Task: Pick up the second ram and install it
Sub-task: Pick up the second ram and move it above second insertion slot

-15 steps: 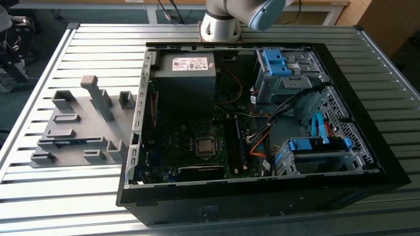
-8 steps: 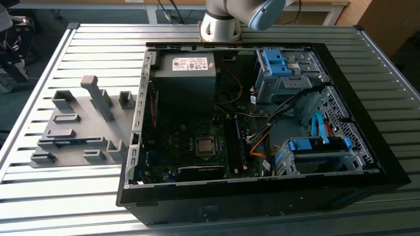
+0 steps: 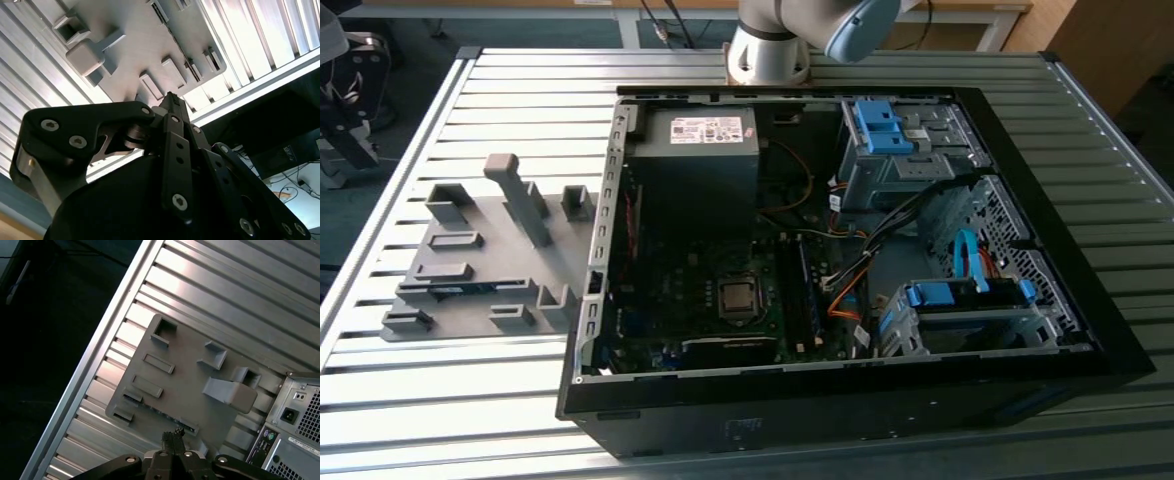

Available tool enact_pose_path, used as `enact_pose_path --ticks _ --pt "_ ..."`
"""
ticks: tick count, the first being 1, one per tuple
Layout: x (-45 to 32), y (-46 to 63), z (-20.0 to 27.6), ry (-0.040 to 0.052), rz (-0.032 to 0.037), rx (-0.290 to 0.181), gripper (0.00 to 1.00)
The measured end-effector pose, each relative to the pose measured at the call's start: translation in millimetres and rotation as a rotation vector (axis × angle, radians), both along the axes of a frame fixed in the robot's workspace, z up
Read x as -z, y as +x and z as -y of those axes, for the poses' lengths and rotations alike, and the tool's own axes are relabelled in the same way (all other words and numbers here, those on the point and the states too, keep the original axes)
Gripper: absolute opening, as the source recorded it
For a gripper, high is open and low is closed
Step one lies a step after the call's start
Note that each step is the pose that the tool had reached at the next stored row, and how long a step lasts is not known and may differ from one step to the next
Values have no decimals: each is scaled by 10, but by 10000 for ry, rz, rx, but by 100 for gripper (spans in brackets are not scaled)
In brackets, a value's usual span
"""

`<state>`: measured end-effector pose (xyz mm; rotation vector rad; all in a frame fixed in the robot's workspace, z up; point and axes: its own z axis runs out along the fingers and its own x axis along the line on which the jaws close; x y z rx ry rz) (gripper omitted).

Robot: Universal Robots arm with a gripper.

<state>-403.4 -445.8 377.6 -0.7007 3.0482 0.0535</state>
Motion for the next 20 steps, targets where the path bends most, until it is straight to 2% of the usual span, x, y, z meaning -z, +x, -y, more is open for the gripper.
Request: enact_pose_path --ticks 20 --pt "0 -1 1 0 0 -594 11"
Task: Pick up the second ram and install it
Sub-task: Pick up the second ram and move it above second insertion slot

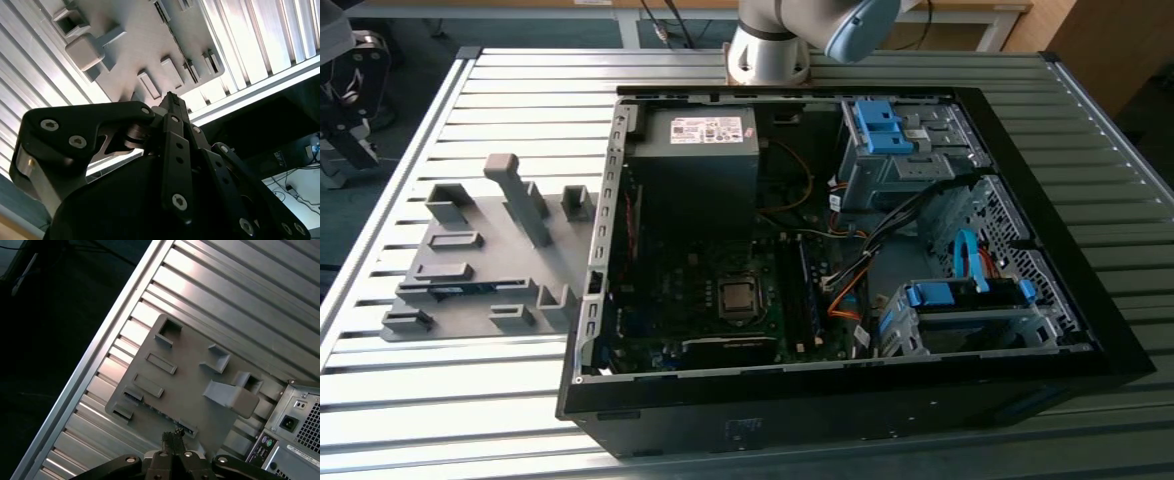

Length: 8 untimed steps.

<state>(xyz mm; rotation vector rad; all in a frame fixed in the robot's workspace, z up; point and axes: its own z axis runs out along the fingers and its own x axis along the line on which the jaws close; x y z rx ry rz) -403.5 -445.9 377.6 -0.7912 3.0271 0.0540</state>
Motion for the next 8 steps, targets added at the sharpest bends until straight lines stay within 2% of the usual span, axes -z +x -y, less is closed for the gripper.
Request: enact_pose_path --ticks 8 --pt "0 -1 1 -1 0 -165 11"
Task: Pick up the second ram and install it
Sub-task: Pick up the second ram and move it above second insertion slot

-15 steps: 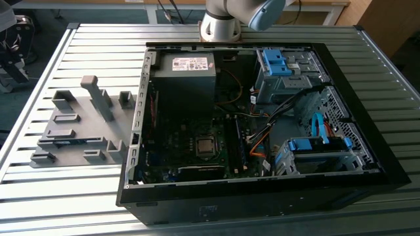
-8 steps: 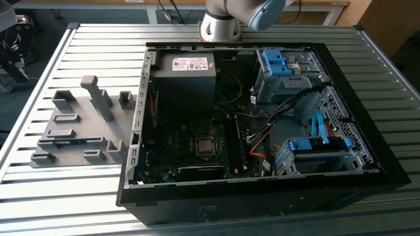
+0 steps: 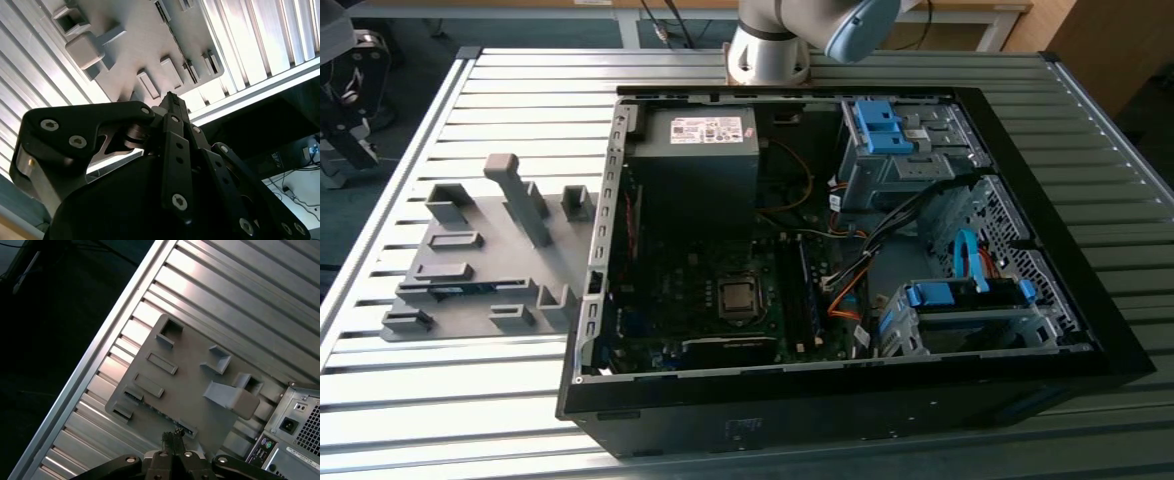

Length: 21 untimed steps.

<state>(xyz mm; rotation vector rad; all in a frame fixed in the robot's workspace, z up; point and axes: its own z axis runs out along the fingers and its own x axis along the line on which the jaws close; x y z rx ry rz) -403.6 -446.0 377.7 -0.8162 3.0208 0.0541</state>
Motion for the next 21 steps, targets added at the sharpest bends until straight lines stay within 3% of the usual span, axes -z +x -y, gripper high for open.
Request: enact_pose_path --ticks 21 --pt "0 -2 6 1 0 -387 11"
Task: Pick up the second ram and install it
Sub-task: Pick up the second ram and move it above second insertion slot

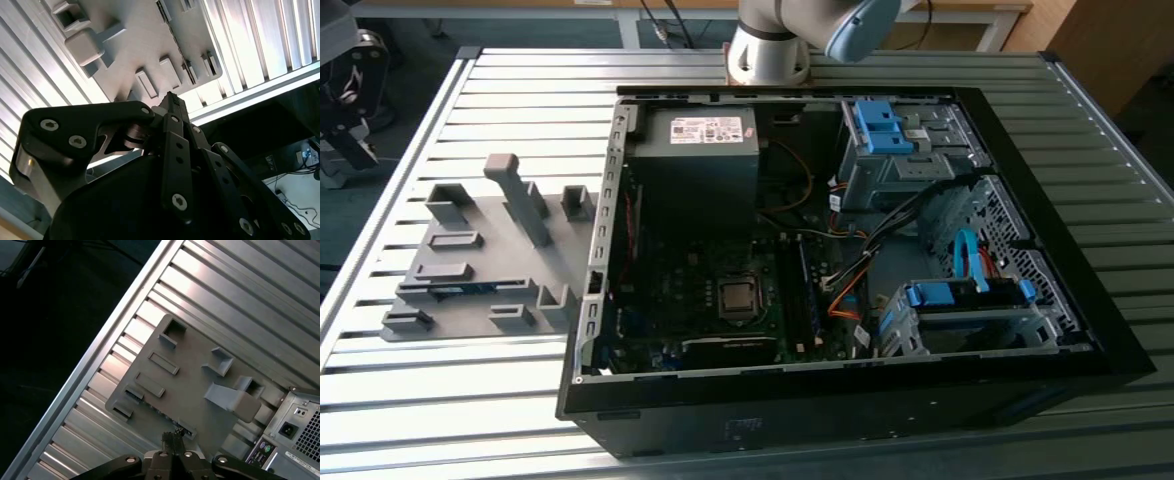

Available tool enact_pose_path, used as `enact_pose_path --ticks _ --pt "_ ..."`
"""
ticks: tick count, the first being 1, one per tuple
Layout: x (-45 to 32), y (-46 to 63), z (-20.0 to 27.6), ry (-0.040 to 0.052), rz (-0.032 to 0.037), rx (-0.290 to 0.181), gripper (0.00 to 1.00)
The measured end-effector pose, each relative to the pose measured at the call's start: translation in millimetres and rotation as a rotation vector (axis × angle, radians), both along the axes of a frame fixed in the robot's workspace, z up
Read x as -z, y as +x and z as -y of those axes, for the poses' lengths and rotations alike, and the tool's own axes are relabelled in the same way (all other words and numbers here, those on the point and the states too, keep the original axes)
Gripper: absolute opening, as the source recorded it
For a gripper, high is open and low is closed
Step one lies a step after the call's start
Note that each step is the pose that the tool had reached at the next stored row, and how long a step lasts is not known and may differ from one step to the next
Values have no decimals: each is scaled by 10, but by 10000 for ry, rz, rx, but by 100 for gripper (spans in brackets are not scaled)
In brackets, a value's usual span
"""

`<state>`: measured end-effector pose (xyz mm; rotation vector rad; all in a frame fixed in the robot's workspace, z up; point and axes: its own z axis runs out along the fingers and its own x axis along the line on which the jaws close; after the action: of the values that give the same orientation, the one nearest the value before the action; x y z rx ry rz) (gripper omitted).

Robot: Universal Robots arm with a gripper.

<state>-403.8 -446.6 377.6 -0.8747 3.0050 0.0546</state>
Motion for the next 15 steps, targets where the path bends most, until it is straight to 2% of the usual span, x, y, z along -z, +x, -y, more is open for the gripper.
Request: enact_pose_path --ticks 15 --pt "0 -1 2 0 0 -250 11"
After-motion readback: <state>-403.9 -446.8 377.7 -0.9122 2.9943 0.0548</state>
